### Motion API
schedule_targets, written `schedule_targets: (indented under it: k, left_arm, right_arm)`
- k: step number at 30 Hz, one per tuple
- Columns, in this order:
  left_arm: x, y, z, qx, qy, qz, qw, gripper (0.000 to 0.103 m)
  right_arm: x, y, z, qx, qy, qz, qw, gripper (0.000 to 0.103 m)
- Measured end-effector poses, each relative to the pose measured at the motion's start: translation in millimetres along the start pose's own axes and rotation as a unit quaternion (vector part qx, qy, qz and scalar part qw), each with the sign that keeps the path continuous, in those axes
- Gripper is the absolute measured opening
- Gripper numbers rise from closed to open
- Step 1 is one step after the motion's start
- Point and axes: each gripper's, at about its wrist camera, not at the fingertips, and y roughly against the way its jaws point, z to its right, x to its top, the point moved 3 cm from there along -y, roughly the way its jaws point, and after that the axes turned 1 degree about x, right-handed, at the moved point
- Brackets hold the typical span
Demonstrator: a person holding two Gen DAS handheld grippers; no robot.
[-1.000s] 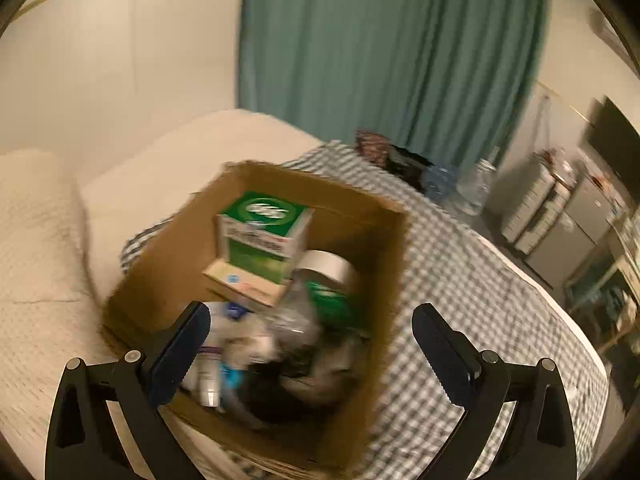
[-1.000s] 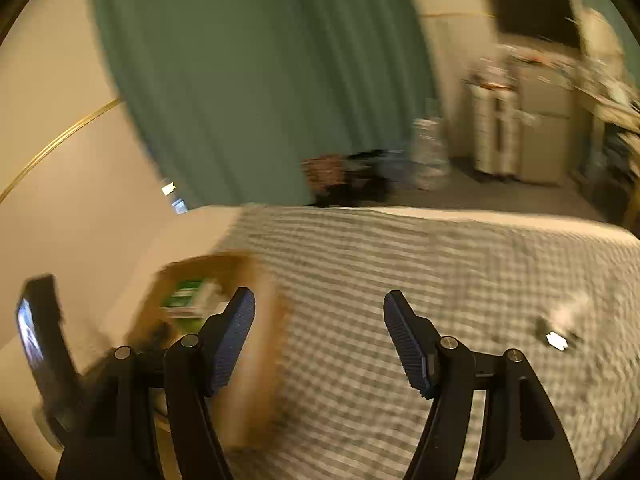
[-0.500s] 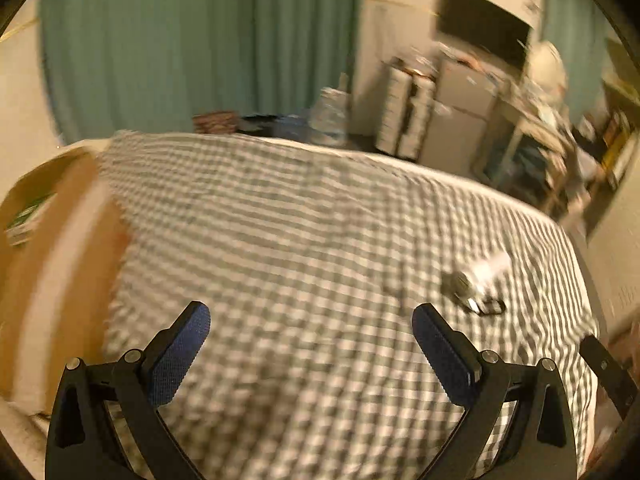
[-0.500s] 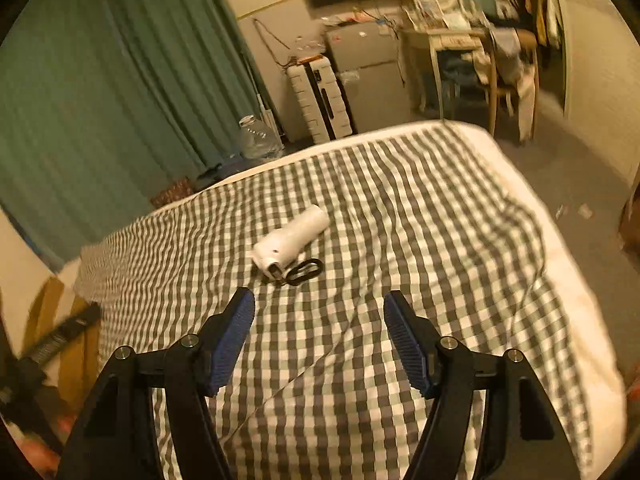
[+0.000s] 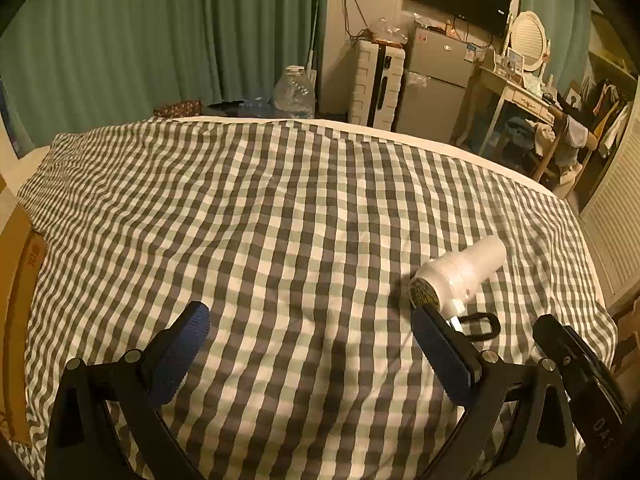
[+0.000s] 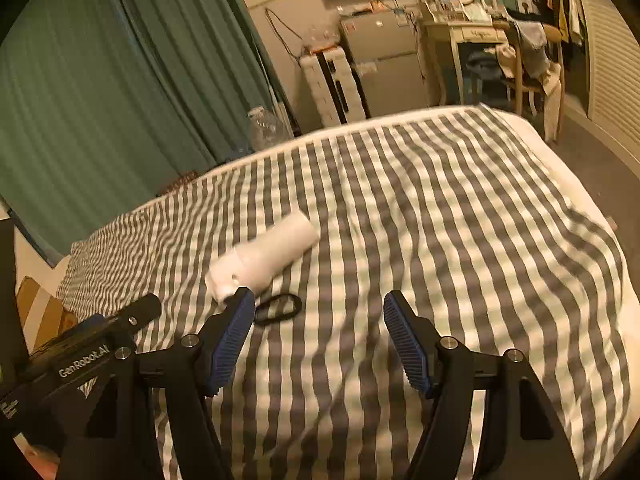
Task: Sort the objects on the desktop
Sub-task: 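Grasp the white hair dryer with the left tool while the right grasps the black hair tie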
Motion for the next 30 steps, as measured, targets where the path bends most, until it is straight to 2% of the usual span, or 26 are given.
schedule_targets:
  k: [8,9,10,11,13,14,15,16,18,20,22,23,24,25,26,27,28,30]
  left_arm:
    - [14.9,-8.6,12.2,-0.009,-0.026,0.029,0.9992,0.103]
    - [18.4,-10.5,15.7,-0.01,-0.031,0.031,0.999,0.103]
    - [21.5,-11.6,18.5,-0.011,-0.035,0.034,0.9988,0.103]
    - [24.7,-13.1,21.2,-0.014,-0.036,0.035,0.9986,0.103]
    - [34.5,-19.1,32.8,-0.029,-0.039,0.038,0.9981,0.103]
    - [39.5,-22.2,40.2,-0.037,-0.04,0.039,0.9978,0.103]
    - [44.0,-24.4,49.6,-0.047,-0.041,0.041,0.9972,0.103]
    - [47.0,-26.8,58.0,-0.054,-0.044,0.041,0.9968,0.103]
    - [48.9,-35.2,79.0,-0.066,-0.056,0.035,0.9956,0.103]
    - [47.2,-46.2,102.2,-0.085,-0.086,0.023,0.9924,0.103]
    - [43.5,-62.3,127.1,-0.078,-0.144,0.017,0.9863,0.103]
    - [41.0,-71.7,135.6,-0.07,-0.17,0.011,0.9828,0.1]
    - [37.3,-83.8,142.7,-0.071,-0.198,-0.002,0.9775,0.081]
    - [33.1,-91.8,145.5,-0.087,-0.213,-0.023,0.9729,0.064]
    - [31.1,-93.6,145.7,-0.098,-0.222,-0.03,0.9696,0.056]
    - [31.2,-89.8,144.5,-0.11,-0.226,-0.024,0.9676,0.051]
    - [31.9,-88.5,142.5,-0.124,-0.227,-0.035,0.9654,0.051]
    - [30.0,-83.9,139.7,-0.117,-0.239,-0.04,0.9631,0.051]
  right_arm:
    - [-10.7,-45.3,-12.3,-0.003,0.025,-0.031,0.999,0.065]
    - [-12.8,-51.3,-13.8,-0.003,0.027,-0.035,0.999,0.059]
    - [-14.8,-55.6,-15.2,-0.014,0.035,-0.041,0.998,0.037]
    - [-17.4,-57.3,-16.7,-0.04,0.056,-0.044,0.997,0.02]
    - [-18.5,-49.0,-9.9,-0.025,0.048,-0.041,0.998,0.005]
    - [-18.9,-44.9,-5.4,-0.017,0.037,-0.038,0.998,0.003]
    - [-19.6,-35.9,1.9,-0.023,0.03,-0.029,0.999,0.003]
    - [-20.5,-26.3,9.4,-0.047,0.033,-0.02,0.998,0.003]
    - [-22.2,-15.9,23.4,-0.048,0.017,-0.022,0.998,0.003]
    - [-23.8,-1.3,41.5,-0.047,-0.015,-0.014,0.999,0.003]
    - [-23.5,5.1,51.6,-0.035,-0.036,-0.015,0.999,0.003]
    - [-23.3,10.2,56.2,-0.029,-0.046,-0.012,0.998,0.003]
    - [-23.4,12.1,58.7,-0.024,-0.052,-0.018,0.998,0.003]
    - [-23.4,13.5,60.0,-0.028,-0.054,-0.017,0.998,0.004]
    - [-22.9,17.2,61.8,-0.031,-0.053,-0.011,0.998,0.004]
    - [-22.8,20.5,62.4,-0.026,-0.053,-0.012,0.998,0.004]
    - [-22.2,21.6,63.0,-0.028,-0.052,-0.013,0.998,0.004]
    - [-20.7,25.1,62.1,-0.034,-0.046,-0.014,0.998,0.004]
